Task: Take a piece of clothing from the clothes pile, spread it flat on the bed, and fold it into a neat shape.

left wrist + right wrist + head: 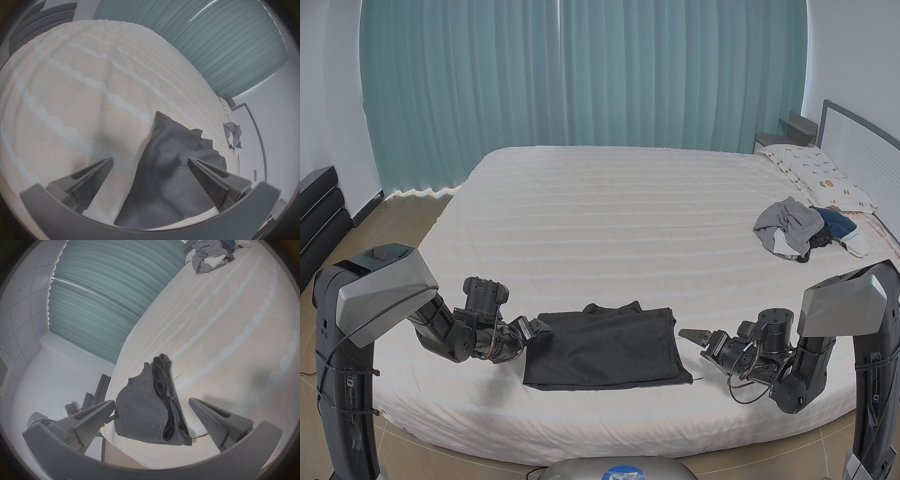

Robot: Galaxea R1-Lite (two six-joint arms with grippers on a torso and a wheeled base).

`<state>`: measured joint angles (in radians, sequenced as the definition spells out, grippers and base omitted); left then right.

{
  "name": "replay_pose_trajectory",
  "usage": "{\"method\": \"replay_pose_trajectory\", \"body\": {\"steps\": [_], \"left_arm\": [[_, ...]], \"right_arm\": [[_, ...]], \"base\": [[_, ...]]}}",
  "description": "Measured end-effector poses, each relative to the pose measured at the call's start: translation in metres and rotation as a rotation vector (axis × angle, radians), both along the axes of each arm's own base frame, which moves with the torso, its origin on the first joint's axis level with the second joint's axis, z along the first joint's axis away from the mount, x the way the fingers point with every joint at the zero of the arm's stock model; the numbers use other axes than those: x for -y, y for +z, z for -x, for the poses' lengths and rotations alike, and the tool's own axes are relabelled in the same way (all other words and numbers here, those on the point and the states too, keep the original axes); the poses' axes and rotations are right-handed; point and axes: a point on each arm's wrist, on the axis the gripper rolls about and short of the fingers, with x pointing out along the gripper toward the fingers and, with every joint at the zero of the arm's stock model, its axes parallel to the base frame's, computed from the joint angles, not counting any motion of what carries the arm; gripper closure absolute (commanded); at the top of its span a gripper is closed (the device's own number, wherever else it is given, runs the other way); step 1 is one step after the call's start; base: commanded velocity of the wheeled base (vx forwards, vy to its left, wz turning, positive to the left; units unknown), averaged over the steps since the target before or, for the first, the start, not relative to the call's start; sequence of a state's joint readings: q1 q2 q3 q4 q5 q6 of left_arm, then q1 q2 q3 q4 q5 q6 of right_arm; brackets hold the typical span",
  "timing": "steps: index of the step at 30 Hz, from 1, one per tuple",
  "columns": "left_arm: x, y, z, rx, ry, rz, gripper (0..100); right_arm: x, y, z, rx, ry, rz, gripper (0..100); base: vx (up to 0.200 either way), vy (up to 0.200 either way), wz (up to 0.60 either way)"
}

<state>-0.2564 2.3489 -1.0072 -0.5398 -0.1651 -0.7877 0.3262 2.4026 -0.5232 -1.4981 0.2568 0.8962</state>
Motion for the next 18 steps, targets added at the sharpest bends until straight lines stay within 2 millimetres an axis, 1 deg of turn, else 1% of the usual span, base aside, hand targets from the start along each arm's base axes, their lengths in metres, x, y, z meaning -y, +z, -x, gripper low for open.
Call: {"method": "replay_pose_trajectory", "body": {"steps": [3, 6, 12, 18], "left_arm": [[-0.003, 0.004, 0.0, -0.008, 0.046, 0.037, 0], [-0.01, 0.009, -0.003, 0.0, 0.073, 0.049, 0], [-0.017, 0.017, -0.006, 0.033, 0.104, 0.042, 0], [-0.023, 0.037, -0.003, 0.087, 0.166, 0.003, 0]], "right_arm": [[0.001, -0.001, 0.001, -0.007, -0.005, 0.004, 0], [0.003, -0.002, 0.001, -0.003, -0.034, 0.016, 0], [0.0, 0.002, -0.002, 0.063, -0.119, 0.044, 0], [-0.002, 0.002, -0.004, 0.09, -0.117, 0.071, 0]], "base": [[0.0, 0.0, 0.0], [0.0, 0.0, 0.0], [0.0, 0.0, 0.0], [0.0, 0.0, 0.0]]}}
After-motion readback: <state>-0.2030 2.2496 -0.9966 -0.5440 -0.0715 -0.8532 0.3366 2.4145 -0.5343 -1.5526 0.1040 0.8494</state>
